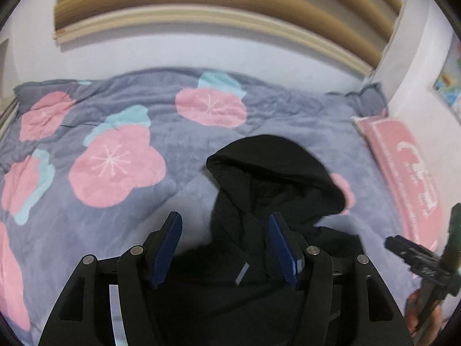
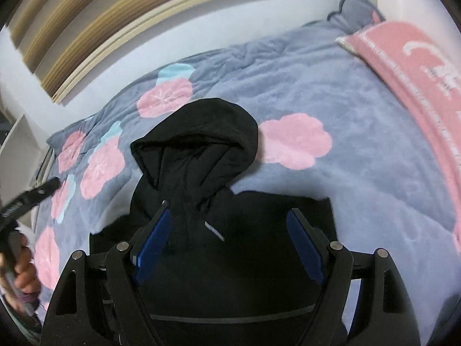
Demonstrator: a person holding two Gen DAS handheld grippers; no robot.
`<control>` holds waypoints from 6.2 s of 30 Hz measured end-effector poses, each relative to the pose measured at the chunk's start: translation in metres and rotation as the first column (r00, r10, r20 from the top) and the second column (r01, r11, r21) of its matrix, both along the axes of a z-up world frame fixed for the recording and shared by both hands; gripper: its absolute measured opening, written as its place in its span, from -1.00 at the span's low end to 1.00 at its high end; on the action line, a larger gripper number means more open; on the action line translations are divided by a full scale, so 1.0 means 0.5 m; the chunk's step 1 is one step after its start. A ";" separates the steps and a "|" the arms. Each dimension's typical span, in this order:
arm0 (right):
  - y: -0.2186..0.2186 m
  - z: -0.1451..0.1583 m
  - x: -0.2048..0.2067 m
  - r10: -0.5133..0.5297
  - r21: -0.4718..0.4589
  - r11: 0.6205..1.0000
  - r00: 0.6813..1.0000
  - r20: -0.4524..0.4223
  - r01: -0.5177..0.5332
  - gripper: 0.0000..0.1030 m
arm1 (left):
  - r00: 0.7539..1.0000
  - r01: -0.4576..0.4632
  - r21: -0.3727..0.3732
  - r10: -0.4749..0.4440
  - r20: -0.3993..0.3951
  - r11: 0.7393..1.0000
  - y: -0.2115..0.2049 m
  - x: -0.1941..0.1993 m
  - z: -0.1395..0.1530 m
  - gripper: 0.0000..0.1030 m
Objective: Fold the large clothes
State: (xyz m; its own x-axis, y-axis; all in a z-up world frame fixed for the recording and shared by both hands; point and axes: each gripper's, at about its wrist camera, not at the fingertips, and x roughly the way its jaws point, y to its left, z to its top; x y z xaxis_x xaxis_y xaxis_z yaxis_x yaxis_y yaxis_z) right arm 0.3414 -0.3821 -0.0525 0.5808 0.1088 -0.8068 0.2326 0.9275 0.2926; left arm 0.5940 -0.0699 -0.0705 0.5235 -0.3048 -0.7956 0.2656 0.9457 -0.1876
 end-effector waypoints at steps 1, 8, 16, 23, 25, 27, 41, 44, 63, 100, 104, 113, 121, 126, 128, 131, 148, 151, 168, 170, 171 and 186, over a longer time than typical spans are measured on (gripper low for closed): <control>-0.006 -0.017 0.021 -0.001 0.012 1.000 1.000 -0.008 0.001 0.64 | 1.000 0.005 0.003 -0.005 -0.014 1.000 -0.010 0.021 -0.019 0.24; -0.033 -0.126 0.136 -0.013 0.084 0.996 0.997 -0.070 0.019 0.64 | 0.994 -0.005 -0.010 0.004 -0.113 1.000 -0.065 0.176 -0.179 0.24; -0.043 -0.209 0.238 -0.002 0.038 0.999 0.993 -0.122 0.006 0.64 | 0.985 -0.013 -0.035 0.007 -0.170 0.999 -0.116 0.308 -0.292 0.24; -0.037 -0.205 0.305 0.036 -0.013 0.999 0.994 -0.106 -0.037 -0.59 | 0.992 -0.058 -0.180 0.036 -0.123 0.982 -0.087 0.361 -0.252 -0.85; -0.042 -0.149 0.298 0.027 -0.062 0.998 0.999 -0.031 -0.029 -0.66 | 0.998 -0.051 -0.235 0.040 -0.051 0.971 -0.050 0.326 -0.191 -0.87; -0.045 -0.099 0.296 0.029 -0.073 0.997 0.999 0.046 -0.026 -0.66 | 0.999 -0.044 -0.299 0.051 0.017 0.953 -0.002 0.280 -0.133 -0.87; 0.010 -0.328 0.424 0.202 -0.119 0.967 0.963 -0.178 -0.225 -0.58 | 0.971 -0.155 -0.081 0.137 -0.196 0.985 0.048 0.284 -0.383 -0.66; -0.006 -0.309 0.407 0.204 -0.079 0.972 0.961 -0.187 -0.221 -0.46 | 0.979 -0.123 -0.067 0.110 -0.173 0.990 0.055 0.265 -0.351 -0.47; 0.087 -0.217 0.440 0.356 -0.040 0.932 0.930 -0.095 -0.361 0.27 | 0.988 0.076 -0.122 -0.091 -0.122 0.990 -0.039 0.291 -0.260 0.06; 0.055 -0.185 0.568 0.528 0.021 0.848 0.843 -0.100 -0.529 0.31 | 0.961 0.257 -0.185 -0.271 -0.057 0.949 -0.035 0.419 -0.185 0.53; 0.026 -0.230 0.591 0.534 0.104 0.845 0.833 -0.144 -0.524 0.31 | 0.945 0.191 -0.268 -0.251 -0.212 0.944 0.006 0.487 -0.259 0.52; 0.046 -0.297 0.622 0.587 0.239 0.800 0.801 -0.119 -0.551 -0.21 | 0.880 0.178 -0.436 -0.340 -0.330 0.882 -0.007 0.490 -0.366 -0.54; 0.073 -0.117 0.464 0.597 0.041 0.800 0.801 0.034 -0.598 -0.60 | 0.910 0.369 -0.311 -0.408 -0.070 0.876 -0.011 0.345 -0.183 -0.80; 0.084 -0.001 0.305 0.582 -0.041 0.813 0.807 0.099 -0.581 -0.61 | 0.898 0.437 -0.227 -0.438 0.046 0.871 -0.001 0.181 -0.051 -0.79; 0.094 0.033 0.235 0.581 -0.077 0.814 0.807 0.111 -0.575 -0.61 | 0.891 0.454 -0.174 -0.448 0.075 0.874 -0.004 0.107 -0.015 -0.79; 0.108 0.072 0.119 0.576 -0.125 0.817 0.809 0.120 -0.563 -0.61 | 0.880 0.473 -0.116 -0.463 0.102 0.873 0.001 -0.006 0.025 -0.80; 0.174 -0.107 -0.344 0.490 -0.060 0.862 0.858 -0.157 -0.503 -0.45 | 0.909 0.361 -0.092 -0.373 -0.186 0.928 0.038 -0.447 -0.174 -0.65; 0.160 -0.112 -0.354 0.460 -0.074 0.873 0.864 -0.206 -0.482 -0.45 | 0.915 0.343 -0.117 -0.360 -0.182 0.932 0.061 -0.473 -0.158 -0.64; 0.280 -0.025 -0.165 0.465 -0.008 0.884 0.880 -0.095 -0.468 0.26 | 0.934 0.098 -0.472 -0.245 -0.260 0.876 0.034 -0.289 -0.083 -0.56; 0.277 -0.113 -0.178 0.478 0.045 0.877 0.862 -0.167 -0.478 0.25 | 0.907 0.073 -0.432 -0.239 -0.345 0.899 0.020 -0.295 -0.159 -0.56; 0.280 -0.153 -0.185 0.477 0.039 0.877 0.855 -0.206 -0.480 0.25 | 0.889 0.060 -0.375 -0.220 -0.401 0.925 0.013 -0.307 -0.204 -0.52; 0.284 -0.085 -0.293 0.514 -0.051 0.852 0.850 -0.115 -0.522 0.26 | 0.924 0.212 -0.308 -0.293 -0.247 0.927 0.016 -0.416 -0.122 -0.50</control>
